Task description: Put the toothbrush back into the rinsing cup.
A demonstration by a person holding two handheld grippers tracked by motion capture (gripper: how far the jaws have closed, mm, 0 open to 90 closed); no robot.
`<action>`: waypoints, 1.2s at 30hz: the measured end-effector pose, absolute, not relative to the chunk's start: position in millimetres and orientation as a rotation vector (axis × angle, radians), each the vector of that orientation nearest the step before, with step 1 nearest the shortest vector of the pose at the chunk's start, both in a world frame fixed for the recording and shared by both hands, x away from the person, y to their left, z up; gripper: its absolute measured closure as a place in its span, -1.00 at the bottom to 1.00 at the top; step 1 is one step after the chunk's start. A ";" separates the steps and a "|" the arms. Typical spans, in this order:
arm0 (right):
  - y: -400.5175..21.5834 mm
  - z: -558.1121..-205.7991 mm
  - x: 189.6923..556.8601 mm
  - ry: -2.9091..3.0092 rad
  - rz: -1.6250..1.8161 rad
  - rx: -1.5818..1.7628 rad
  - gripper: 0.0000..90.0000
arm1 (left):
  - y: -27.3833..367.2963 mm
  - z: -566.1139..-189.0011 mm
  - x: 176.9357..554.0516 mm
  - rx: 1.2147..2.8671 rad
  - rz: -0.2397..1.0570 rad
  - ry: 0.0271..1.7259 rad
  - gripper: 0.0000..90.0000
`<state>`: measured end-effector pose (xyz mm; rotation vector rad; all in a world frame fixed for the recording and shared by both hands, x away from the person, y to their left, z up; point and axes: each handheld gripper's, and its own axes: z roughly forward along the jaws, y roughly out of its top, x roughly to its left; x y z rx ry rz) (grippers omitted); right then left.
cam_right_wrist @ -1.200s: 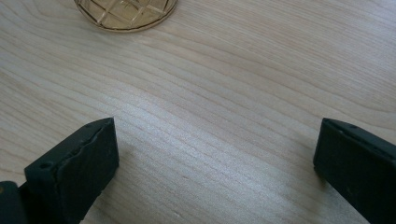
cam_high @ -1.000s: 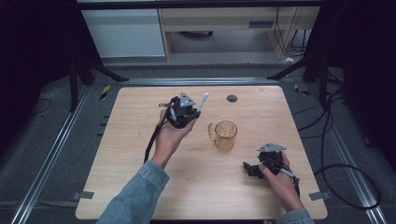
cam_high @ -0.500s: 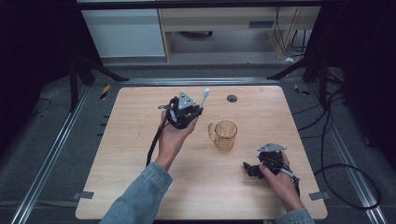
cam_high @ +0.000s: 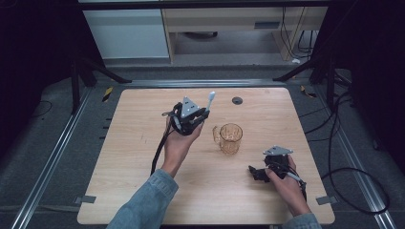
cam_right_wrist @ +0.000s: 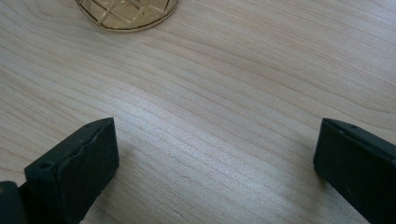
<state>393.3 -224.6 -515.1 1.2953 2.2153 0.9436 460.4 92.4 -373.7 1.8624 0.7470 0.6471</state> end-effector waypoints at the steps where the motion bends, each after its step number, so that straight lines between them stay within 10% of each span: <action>1: -224.6 -515.1 393.3 2.215 0.943 1.295 -0.99 | 93.0 -374.4 460.0 1.851 0.643 0.749 0.75; 36: -224.6 -515.3 393.3 2.227 0.953 1.279 -0.99 | 88.6 -379.9 461.4 1.598 0.694 0.692 0.75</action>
